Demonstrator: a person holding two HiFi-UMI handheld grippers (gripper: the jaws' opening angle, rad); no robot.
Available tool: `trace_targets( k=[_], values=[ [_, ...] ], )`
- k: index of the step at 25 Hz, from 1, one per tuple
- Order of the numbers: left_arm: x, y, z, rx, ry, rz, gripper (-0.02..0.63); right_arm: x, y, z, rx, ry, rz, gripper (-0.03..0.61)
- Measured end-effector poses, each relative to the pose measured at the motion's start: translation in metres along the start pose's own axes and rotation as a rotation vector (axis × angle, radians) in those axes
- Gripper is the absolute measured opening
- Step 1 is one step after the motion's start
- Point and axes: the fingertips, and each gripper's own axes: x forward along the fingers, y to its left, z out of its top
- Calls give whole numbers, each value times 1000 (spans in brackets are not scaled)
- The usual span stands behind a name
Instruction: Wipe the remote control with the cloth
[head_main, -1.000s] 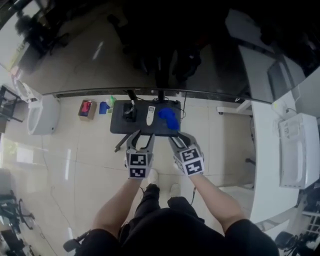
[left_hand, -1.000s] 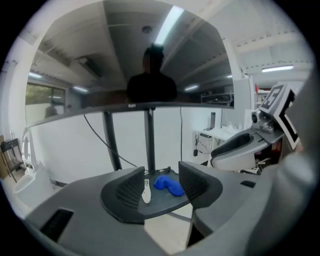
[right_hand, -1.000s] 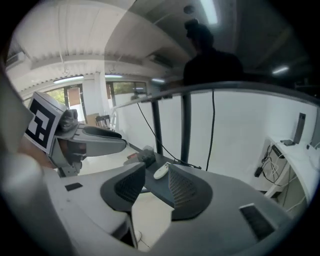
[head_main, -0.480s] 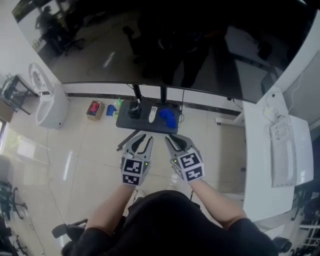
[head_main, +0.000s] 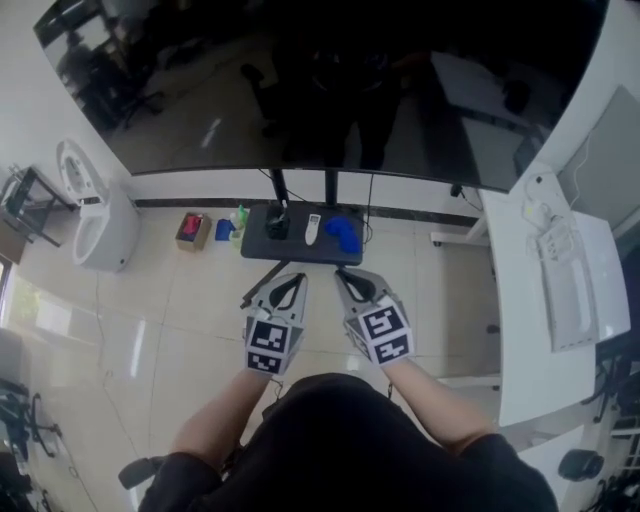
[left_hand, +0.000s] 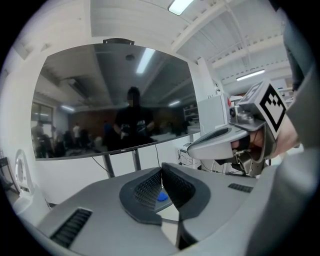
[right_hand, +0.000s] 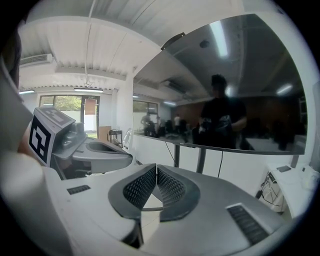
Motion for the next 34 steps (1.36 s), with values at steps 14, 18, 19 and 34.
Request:
trace_targets(
  k=[14, 18, 19, 34],
  values=[
    [-21, -9, 6, 10, -36, -58, 0, -7, 28, -1, -20, 18, -16, 9],
    [-22, -10, 7, 6, -39, -60, 0, -8, 28, 1, -13, 9, -26, 8],
    [-22, -10, 7, 6, -40, -60, 0, -8, 28, 1, -16, 8, -27, 8],
    [-24, -8, 2, -2, -39, -49, 0, -6, 34, 4, -37, 5, -27, 8]
  ],
)
